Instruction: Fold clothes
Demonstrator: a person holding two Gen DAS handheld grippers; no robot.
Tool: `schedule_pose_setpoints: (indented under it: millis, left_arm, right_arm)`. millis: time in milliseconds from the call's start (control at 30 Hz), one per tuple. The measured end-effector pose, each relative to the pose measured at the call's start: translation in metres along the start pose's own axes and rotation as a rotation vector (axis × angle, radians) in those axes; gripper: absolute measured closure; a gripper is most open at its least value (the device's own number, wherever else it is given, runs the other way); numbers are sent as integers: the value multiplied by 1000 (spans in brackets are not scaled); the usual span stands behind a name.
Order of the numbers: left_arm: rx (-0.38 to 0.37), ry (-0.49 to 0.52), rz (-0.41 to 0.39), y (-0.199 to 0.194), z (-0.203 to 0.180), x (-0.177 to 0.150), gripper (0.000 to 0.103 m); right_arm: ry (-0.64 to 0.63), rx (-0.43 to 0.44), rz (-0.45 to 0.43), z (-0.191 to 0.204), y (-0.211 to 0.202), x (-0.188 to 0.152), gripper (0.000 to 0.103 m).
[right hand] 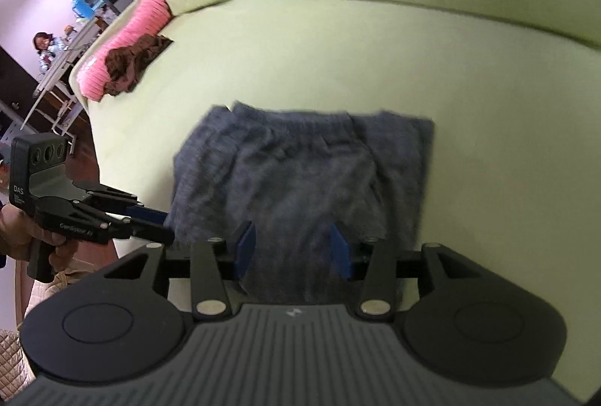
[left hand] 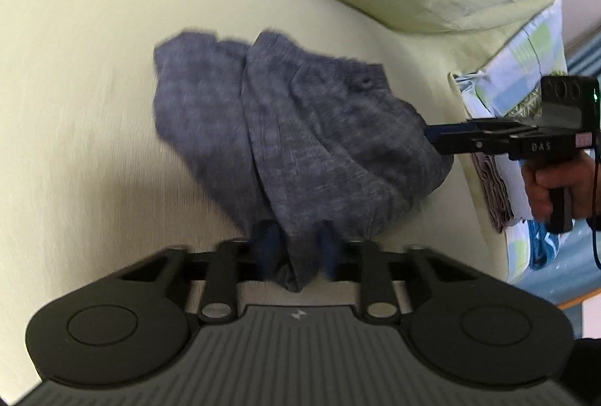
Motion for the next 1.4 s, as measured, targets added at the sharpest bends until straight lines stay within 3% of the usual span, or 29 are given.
schedule_pose_setpoints:
  millis: [100,233,433,567,700,767,833,900,1033,1067,1167,1267,1333,1400]
  left_arm:
    - [26,14,16,1,5,-4,102]
    - [45,35,41,-3,10,-8,102]
    - [79,57,83,-5,5,-8,101]
    - [130,82,95,-25,-1,-3,101]
    - [134,178,89,-40,-18,28,101]
    - [118,252,96,-36,-28,52,98]
    - [105,321,109,-26,-36,74,83]
    - [48,445,138,-5,-47,105,72]
    - [-84,614,202,28,-61,136,72]
    - [-153,676,236,42,-66,143,72]
    - [-306,807,318,73,-74,153,72]
    - [-409,891,383,98,-78,154,74]
    - [-397,968,408,113,-76,153,81]
    - [-364,1042,403,130,-68,155,97]
  right_arm:
    - [9,-59,17,-12,10,1,85]
    - [-48,-98,14,-22,10,-4,90]
    - [-4,-87,-11,-23,-2,3,87]
    - [35,-71,-72,-9,-22,11,73]
    - [75,-26,-103,16,-25,11,73]
    - [82,-23,-108,22,-23,11,73]
    - [99,-60,-134,33,-17,9,73]
    - [118,-109,-154,38,-14,7,73]
    - [137,-238,-171,45,-8,-4,73]
    - [164,-285,-178,47,-7,-7,73]
    - [226,-390,-201,53,-2,-12,73]
    - [253,-485,-238,66,9,-12,73]
    - [241,-509,-241,71,23,-10,73]
    - [255,-523,-247,68,34,-13,73]
Point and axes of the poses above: each gripper's, at about its wrist camera, not at the fingertips, and y roughly the way its jaws point, z to its left, x to its top, the point moved 7 cm from there along y, roughly the way its jaws point, and after that the axes turned 2 degrees about y, right-handed, at the moved point
